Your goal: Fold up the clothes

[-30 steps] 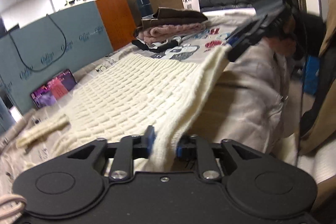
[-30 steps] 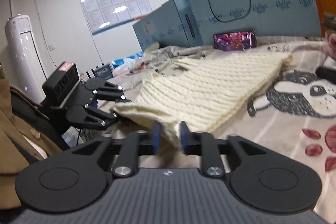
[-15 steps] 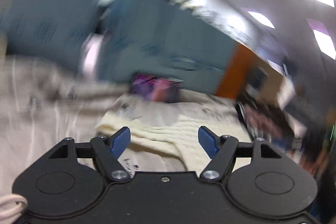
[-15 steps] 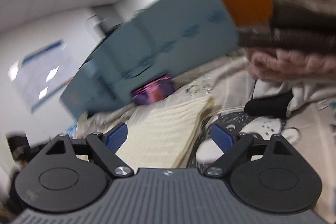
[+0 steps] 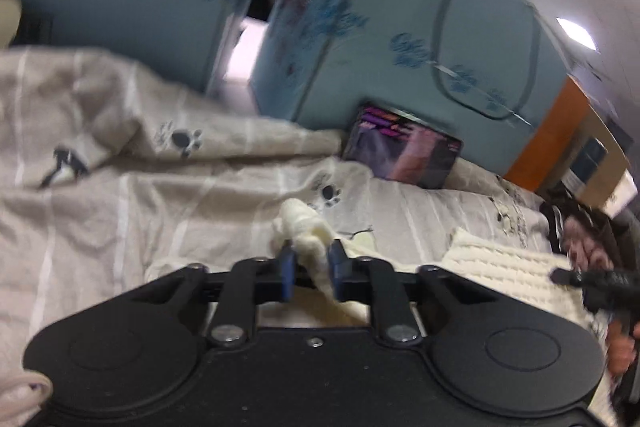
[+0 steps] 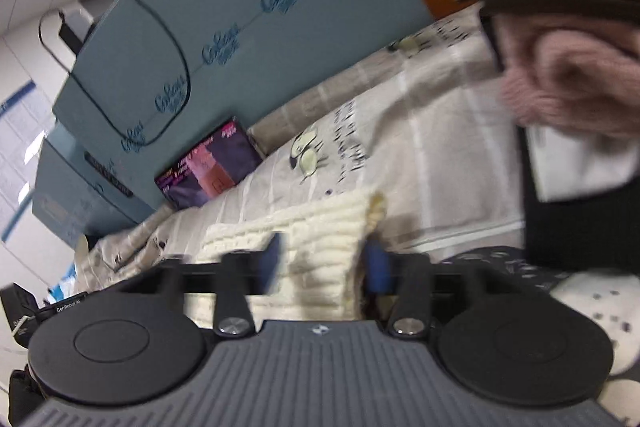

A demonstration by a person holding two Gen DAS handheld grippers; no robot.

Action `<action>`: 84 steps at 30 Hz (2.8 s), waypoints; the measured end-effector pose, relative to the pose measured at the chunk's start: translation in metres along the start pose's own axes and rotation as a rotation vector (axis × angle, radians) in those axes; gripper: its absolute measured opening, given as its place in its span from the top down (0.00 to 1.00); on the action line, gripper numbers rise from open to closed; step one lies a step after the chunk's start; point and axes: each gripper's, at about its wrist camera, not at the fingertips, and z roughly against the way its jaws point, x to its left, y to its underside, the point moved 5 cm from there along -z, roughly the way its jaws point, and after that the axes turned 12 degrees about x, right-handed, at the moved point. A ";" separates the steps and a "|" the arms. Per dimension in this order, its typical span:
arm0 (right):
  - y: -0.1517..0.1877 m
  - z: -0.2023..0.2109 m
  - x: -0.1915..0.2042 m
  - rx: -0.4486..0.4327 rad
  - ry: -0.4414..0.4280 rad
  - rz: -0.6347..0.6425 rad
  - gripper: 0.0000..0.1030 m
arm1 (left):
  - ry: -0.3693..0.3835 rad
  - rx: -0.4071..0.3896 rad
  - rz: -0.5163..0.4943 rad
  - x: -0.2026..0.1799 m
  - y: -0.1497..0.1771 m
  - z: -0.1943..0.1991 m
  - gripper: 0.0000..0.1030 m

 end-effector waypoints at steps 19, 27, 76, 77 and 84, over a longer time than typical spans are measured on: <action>-0.018 0.004 0.005 -0.108 0.033 0.139 0.21 | -0.040 -0.014 0.068 0.029 0.038 0.060 0.30; 0.030 0.063 0.038 -0.155 -0.073 0.289 0.20 | -0.070 0.067 -0.061 0.016 0.098 0.079 0.44; 0.228 0.109 0.098 0.224 -0.149 1.009 0.18 | 0.146 -0.039 -0.386 -0.122 0.183 0.115 0.14; 0.228 0.109 0.098 0.223 -0.150 1.009 0.18 | 0.122 -0.062 -0.334 -0.114 0.178 0.119 0.14; 0.205 0.113 0.102 0.171 -0.312 0.865 0.18 | -0.352 -0.130 0.075 -0.012 0.138 0.120 0.17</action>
